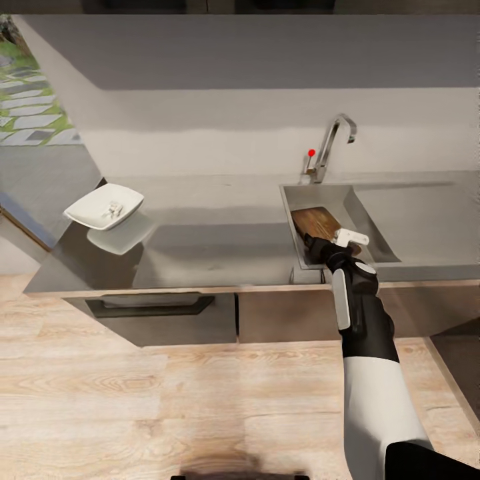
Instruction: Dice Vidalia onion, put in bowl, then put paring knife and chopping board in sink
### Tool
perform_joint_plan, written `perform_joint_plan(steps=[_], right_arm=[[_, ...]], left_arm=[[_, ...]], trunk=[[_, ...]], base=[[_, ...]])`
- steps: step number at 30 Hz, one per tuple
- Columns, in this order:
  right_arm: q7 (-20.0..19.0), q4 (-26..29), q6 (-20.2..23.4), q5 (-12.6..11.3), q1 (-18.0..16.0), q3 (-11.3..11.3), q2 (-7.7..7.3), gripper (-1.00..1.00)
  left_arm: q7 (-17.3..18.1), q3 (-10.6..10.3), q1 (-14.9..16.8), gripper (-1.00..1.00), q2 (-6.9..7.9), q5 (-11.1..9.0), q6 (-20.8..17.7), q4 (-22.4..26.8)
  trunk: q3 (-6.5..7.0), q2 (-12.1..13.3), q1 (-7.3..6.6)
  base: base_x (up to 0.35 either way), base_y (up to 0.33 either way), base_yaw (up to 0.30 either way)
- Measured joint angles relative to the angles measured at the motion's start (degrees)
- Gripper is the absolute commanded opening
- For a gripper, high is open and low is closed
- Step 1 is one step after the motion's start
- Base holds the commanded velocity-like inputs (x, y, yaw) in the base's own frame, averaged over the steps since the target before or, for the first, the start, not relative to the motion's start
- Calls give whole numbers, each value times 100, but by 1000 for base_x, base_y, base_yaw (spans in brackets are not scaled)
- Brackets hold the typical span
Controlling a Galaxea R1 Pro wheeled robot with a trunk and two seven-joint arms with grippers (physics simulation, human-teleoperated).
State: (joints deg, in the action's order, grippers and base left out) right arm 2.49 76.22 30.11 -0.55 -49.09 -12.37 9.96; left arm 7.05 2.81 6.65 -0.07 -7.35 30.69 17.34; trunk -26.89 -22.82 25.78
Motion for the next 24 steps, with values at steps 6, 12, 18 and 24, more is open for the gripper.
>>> perform_joint_plan(steps=[6, 12, 18, 24], right_arm=[[0, 0, 0, 0, 5, 2, 0, 100], [0, 0, 0, 0, 9, 3, 0, 100], [0, 0, 0, -7, 9, 3, 0, 100], [-8, -19, -3, -8, 67, 3, 0, 100]], left_arm=[[0, 0, 0, 100, 0, -1, 0, 1], [0, 0, 0, 100, 0, 0, 0, 1], [0, 0, 0, 100, 0, 0, 0, 1], [0, 0, 0, 100, 0, 0, 0, 1]], trunk=[[0, 0, 0], [0, 0, 0], [0, 0, 0], [0, 0, 0]], base=[[-230, 0, 0], [-230, 0, 0], [-230, 0, 0], [-230, 0, 0]])
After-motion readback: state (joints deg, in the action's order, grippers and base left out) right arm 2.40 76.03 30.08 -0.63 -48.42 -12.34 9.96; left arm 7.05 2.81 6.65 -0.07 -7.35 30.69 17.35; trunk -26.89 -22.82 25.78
